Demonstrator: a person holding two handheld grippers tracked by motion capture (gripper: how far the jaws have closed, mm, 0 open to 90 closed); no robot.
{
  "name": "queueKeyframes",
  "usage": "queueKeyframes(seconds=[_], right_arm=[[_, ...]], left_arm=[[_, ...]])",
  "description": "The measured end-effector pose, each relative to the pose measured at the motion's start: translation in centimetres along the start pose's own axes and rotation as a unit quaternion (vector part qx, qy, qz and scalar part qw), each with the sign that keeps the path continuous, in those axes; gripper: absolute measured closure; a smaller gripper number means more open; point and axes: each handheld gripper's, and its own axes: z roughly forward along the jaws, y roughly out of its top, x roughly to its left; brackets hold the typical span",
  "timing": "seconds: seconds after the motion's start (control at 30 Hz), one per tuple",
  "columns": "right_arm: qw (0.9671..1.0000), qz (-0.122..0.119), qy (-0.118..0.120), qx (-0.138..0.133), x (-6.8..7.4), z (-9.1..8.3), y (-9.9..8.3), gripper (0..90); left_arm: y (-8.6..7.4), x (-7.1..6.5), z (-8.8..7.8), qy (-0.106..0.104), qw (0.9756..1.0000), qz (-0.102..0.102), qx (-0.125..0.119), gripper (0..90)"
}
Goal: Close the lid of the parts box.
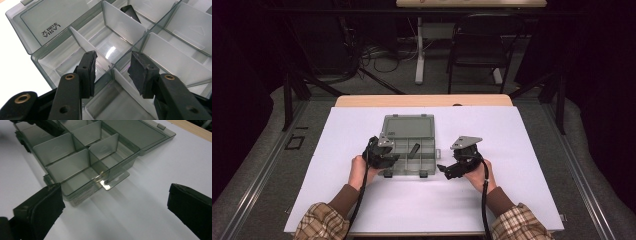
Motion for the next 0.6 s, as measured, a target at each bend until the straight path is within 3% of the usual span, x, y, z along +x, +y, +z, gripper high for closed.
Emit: queueKeyframes(seconds=[0.53, 0.6], right_arm=[[0.9996, 0.024, -0.013, 0.004, -3.0, 3.0, 2.7, 0.0], [0.9996, 0.025, -0.010, 0.011, -3.3, 3.5, 2.9, 3.3]], left_arm=[[0.0, 0.0, 0.0, 0.000, 1.0000, 0.000, -0.001, 55.9], [0.0, 0.0, 0.0, 0.001, 1.0000, 0.000, -0.002, 55.9]])
